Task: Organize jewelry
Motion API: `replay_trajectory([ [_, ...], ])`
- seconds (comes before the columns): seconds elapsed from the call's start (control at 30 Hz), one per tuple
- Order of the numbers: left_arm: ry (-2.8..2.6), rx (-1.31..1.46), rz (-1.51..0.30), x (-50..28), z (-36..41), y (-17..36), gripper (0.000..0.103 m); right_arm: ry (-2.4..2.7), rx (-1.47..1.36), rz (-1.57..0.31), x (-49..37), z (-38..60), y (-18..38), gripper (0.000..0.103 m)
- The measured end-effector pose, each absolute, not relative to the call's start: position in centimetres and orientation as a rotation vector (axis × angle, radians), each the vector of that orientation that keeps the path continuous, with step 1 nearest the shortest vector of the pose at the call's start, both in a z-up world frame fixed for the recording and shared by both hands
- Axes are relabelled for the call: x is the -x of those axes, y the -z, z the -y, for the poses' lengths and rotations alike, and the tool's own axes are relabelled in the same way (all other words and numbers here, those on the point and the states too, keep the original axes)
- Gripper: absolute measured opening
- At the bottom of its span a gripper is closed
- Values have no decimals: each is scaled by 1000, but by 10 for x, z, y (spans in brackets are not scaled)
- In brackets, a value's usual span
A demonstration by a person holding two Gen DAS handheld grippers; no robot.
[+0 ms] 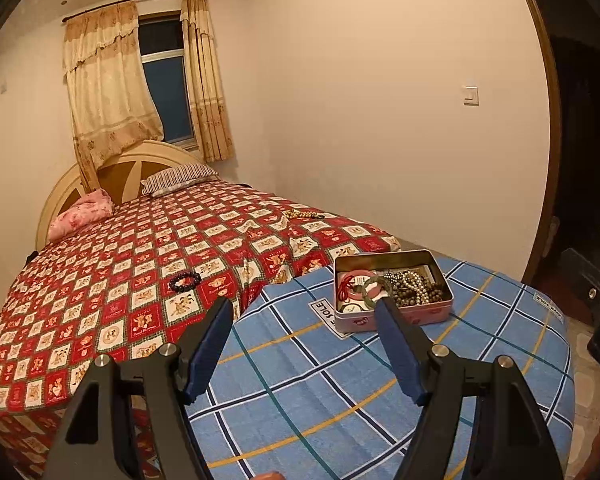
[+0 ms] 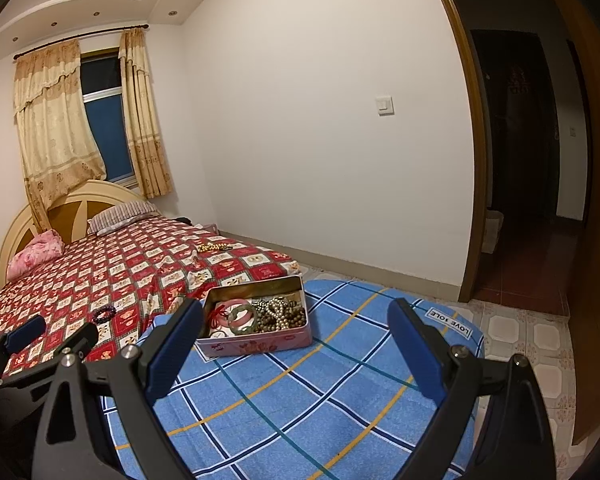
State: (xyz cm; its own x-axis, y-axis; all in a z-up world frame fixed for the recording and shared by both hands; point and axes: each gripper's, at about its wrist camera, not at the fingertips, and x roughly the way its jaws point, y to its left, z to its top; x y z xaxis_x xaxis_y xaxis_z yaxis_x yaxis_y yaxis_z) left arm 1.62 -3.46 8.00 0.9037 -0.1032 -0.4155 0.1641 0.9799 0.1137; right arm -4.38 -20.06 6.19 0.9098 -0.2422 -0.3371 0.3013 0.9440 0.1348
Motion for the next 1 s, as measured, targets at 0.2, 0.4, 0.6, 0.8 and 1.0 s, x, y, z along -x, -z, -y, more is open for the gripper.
replay_trajectory([
  [0.2, 149, -120, -430, -21, 32, -80, 73, 286, -185, -320, 44, 201, -63, 96],
  [0.4, 164, -109, -459, -27, 33, -77, 73, 281, -182, -328, 40, 204, -63, 96],
  [0.6, 167, -115, -464, -29, 36, -75, 73, 283, -184, -334, 37, 206, -63, 96],
  [0.8, 146, -116, -437, -28, 36, -73, 75, 282, -186, -336, 37, 206, -62, 96],
  [1.0, 161, -109, -499, -40, 36, -62, 75, 280, -197, -369, 30, 210, -54, 96],
])
